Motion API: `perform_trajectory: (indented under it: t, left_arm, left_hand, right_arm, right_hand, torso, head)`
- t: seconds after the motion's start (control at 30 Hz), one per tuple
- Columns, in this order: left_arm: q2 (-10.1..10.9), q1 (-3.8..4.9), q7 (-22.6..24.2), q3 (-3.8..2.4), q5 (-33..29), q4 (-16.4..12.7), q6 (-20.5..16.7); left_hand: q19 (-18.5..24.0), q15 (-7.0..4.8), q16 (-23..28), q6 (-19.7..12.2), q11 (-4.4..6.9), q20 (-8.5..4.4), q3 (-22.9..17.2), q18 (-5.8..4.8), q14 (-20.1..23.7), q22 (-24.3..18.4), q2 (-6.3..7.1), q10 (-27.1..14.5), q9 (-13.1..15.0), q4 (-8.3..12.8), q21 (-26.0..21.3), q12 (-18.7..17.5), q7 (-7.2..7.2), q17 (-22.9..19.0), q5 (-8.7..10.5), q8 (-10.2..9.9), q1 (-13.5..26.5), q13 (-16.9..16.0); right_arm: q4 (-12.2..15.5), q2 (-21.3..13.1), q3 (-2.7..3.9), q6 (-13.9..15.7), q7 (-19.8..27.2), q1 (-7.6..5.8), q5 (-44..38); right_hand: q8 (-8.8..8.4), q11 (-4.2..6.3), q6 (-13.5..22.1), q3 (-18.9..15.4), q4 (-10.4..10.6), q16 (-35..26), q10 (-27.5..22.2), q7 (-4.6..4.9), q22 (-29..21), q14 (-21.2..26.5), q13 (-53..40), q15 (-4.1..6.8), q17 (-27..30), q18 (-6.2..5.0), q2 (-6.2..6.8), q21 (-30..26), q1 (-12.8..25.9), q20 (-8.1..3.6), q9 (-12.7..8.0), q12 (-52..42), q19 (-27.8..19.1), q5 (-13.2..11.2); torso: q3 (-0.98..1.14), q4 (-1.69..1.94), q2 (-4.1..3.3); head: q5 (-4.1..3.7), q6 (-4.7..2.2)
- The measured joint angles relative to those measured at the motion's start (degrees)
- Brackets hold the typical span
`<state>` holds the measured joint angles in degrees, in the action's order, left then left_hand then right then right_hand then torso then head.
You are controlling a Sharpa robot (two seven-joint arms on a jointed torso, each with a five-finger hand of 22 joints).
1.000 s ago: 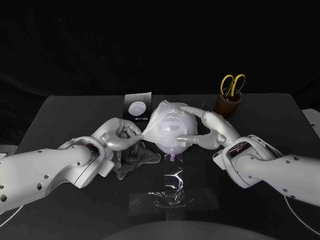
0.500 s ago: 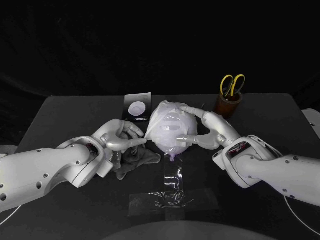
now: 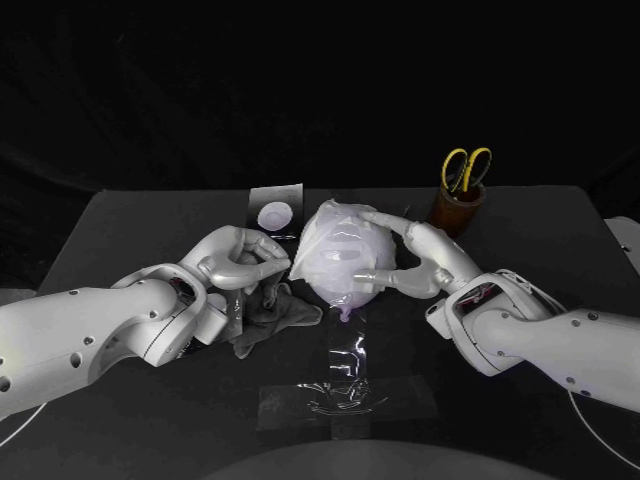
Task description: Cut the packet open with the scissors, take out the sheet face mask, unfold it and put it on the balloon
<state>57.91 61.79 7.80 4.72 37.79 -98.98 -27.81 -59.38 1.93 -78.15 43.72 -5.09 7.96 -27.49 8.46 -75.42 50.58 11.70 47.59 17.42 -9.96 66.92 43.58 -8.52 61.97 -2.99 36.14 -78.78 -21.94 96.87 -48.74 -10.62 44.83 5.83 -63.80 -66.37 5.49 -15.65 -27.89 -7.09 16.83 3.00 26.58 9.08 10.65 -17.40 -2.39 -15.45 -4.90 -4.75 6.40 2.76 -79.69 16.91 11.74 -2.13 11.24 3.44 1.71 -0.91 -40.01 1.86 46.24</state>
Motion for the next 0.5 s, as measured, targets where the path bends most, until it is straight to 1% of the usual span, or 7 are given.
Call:
perform_trajectory:
  t: [0.07,0.1,0.17,0.23,0.3,0.37,0.5]
  left_arm:
    - [-0.09,0.01,0.89,-0.12,-0.24,-0.07,-0.15]
    - [-0.14,0.01,1.19,-0.15,-0.29,-0.08,-0.17]
    - [-0.22,0.01,1.66,-0.18,-0.3,-0.09,-0.17]
    - [-0.34,0.01,2.0,-0.21,-0.22,-0.08,-0.1]
    - [-0.49,0.01,2.14,-0.23,0.02,-0.07,0.07]
    - [-0.6,0.01,2.15,-0.24,0.34,-0.06,0.33]
    - [-0.84,0.01,2.01,-0.25,1.43,-0.08,1.09]
  left_hand:
    - [-0.06,-0.13,0.0,1.13,0.3,-0.52,-0.67,0.0,0.08,-0.04,0.0,0.69,-0.68,-0.07,0.0,-0.32,0.36,-0.36,0.0,-0.74,0.0,0.64]
    - [0.01,-0.52,0.0,1.89,0.46,-0.59,-0.76,0.0,0.06,-0.08,0.0,1.3,-1.12,-0.16,0.0,-0.32,0.53,-0.52,0.0,-1.15,0.0,0.9]
    - [0.01,-0.52,-0.18,2.91,0.48,-0.59,-0.76,-0.01,0.06,-0.13,0.14,1.69,-1.49,-0.16,0.0,-0.32,0.72,-0.55,0.0,-1.63,0.14,1.12]
    - [0.0,-0.52,-0.34,3.77,0.69,-0.61,-0.74,-0.01,0.06,-0.13,0.79,1.89,-1.79,-0.17,0.0,-0.32,0.84,-0.61,0.0,-1.69,0.79,1.26]
    - [-0.21,-0.72,-0.62,4.08,0.48,-0.81,0.03,-0.02,-0.14,-0.13,1.83,2.12,-2.2,-0.88,0.0,-0.32,0.73,-0.55,0.0,-2.45,1.83,1.36]
    - [-0.21,-0.71,-0.91,4.09,0.48,-0.81,0.94,-0.02,-0.14,-0.01,2.53,2.12,-2.63,-1.2,0.0,-0.32,0.73,-0.16,0.0,-3.09,2.53,1.45]
    - [-0.41,-1.0,-1.45,4.29,0.48,-1.01,2.05,-0.03,-0.42,0.45,3.1,2.51,-3.16,-1.82,0.0,-0.32,0.52,0.48,0.0,-3.96,3.1,1.51]
  right_arm:
    - [-0.01,0.01,0.0,-0.01,0.01,0.01,0.0]
    - [-0.01,0.02,0.0,-0.01,0.01,0.01,0.0]
    - [-0.01,0.02,0.0,-0.01,0.01,0.01,0.01]
    - [-0.02,0.03,0.0,-0.02,0.01,0.02,0.01]
    - [-0.02,0.05,0.0,-0.02,0.02,0.02,0.01]
    - [-0.02,0.06,0.0,-0.03,0.02,0.02,0.02]
    - [-0.01,0.06,0.0,-0.03,0.02,0.02,0.02]
  right_hand:
    - [0.0,0.0,0.07,0.0,0.0,0.0,0.0,-0.07,0.0,0.0,0.01,0.0,0.0,0.0,0.0,0.0,0.0,0.0,0.0,0.06,0.0,0.0]
    - [0.0,0.03,0.07,0.0,0.0,0.0,-0.03,-0.07,0.0,0.0,0.01,0.0,0.0,0.0,0.0,0.0,0.0,0.0,0.0,0.06,0.0,0.0]
    - [0.0,0.08,0.07,0.0,0.0,0.0,-0.09,-0.07,-0.01,0.0,0.01,0.0,0.0,0.0,0.0,0.0,0.0,0.0,0.0,0.06,0.0,0.0]
    - [0.0,0.09,0.08,0.0,0.0,0.0,-0.09,-0.07,-0.01,0.0,0.02,0.0,-0.01,0.0,0.0,0.0,0.0,0.0,0.0,0.06,0.0,0.0]
    - [0.0,0.09,0.08,0.0,0.0,0.0,-0.09,-0.07,0.05,0.0,0.03,0.0,-0.01,0.0,0.0,0.0,0.0,0.0,0.0,0.07,0.0,0.0]
    - [0.0,0.09,0.08,0.0,0.0,0.0,-0.09,-0.08,0.05,0.0,0.03,0.0,-0.01,0.0,0.0,0.0,0.0,0.0,-0.01,0.08,0.0,0.0]
    - [0.0,0.09,0.08,0.0,0.0,0.0,-0.09,-0.08,0.05,0.0,0.03,0.0,-0.01,0.0,0.0,0.0,0.0,0.0,-0.02,0.08,0.0,0.0]
  torso:
    - [0.0,0.0,0.0]
    - [0.0,0.0,0.0]
    - [0.0,0.0,0.0]
    - [0.0,0.01,0.0]
    - [0.0,0.0,0.0]
    - [0.0,0.02,0.0]
    - [-0.01,0.04,0.0]
  head:
    - [0.01,0.0]
    - [0.01,0.01]
    - [0.01,0.04]
    - [-0.01,0.07]
    - [-0.03,0.11]
    - [-0.04,0.13]
    - [-0.1,0.14]
